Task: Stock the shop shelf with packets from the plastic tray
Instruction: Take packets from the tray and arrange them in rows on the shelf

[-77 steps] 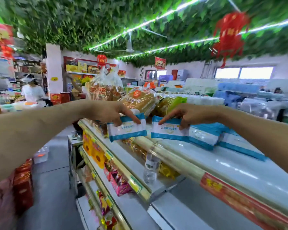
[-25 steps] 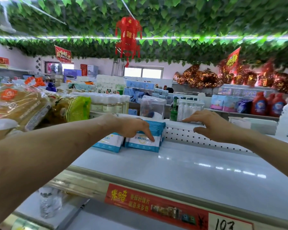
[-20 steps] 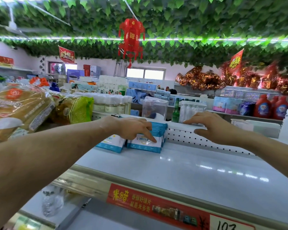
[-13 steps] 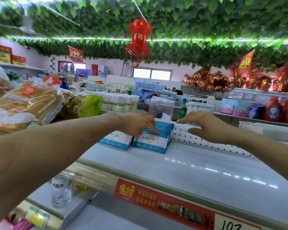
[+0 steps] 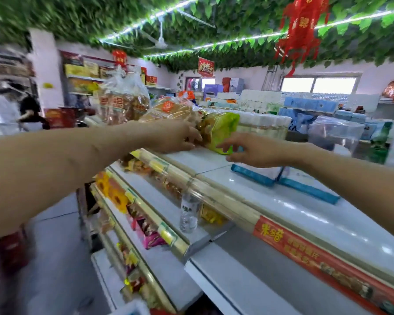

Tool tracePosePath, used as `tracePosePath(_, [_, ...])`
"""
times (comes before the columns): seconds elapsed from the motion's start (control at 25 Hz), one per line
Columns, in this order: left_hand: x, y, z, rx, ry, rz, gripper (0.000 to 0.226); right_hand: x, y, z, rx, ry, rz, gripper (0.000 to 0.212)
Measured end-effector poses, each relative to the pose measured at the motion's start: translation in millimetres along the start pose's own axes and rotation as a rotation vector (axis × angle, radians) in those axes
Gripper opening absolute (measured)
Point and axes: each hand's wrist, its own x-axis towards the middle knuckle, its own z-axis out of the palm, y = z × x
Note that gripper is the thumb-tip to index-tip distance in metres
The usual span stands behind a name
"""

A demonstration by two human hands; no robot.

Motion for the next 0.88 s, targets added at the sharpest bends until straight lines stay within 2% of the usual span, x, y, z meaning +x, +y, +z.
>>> tracePosePath(0.16, [-103,-50,28,0.0,-0.096,-0.261,0.039,78,-79,40,0.019,-0.113,-0.22,0.046])
tracePosePath(0.28, [-188,-63,58,-0.026,-0.204,-0.478,0.044,110,-134,78,0.059,-0.171,-0.319,0.046])
tracePosePath(0.36, [-242,-54,88,-0.058,-0.301,-0.597,0.044,118,-174,114,0.086,-0.234,-0.389,0.045])
tracePosePath(0.52, [-334,-11,178,-0.207,-0.45,-0.762,0.038,102,-235,216,0.139,-0.508,-0.504,0.038])
tracePosePath(0.72, [-400,82,271,-0.483,-0.648,-0.736,0.028,36,-265,342,0.254,-0.946,-0.599,0.022])
tracePosePath(0.8, [-420,117,296,-0.604,-0.699,-0.705,0.023,1,-272,374,0.303,-1.03,-0.62,0.023])
tracePosePath(0.88, [-437,142,312,-0.7,-0.743,-0.66,0.029,-28,-275,394,0.317,-1.044,-0.653,0.026])
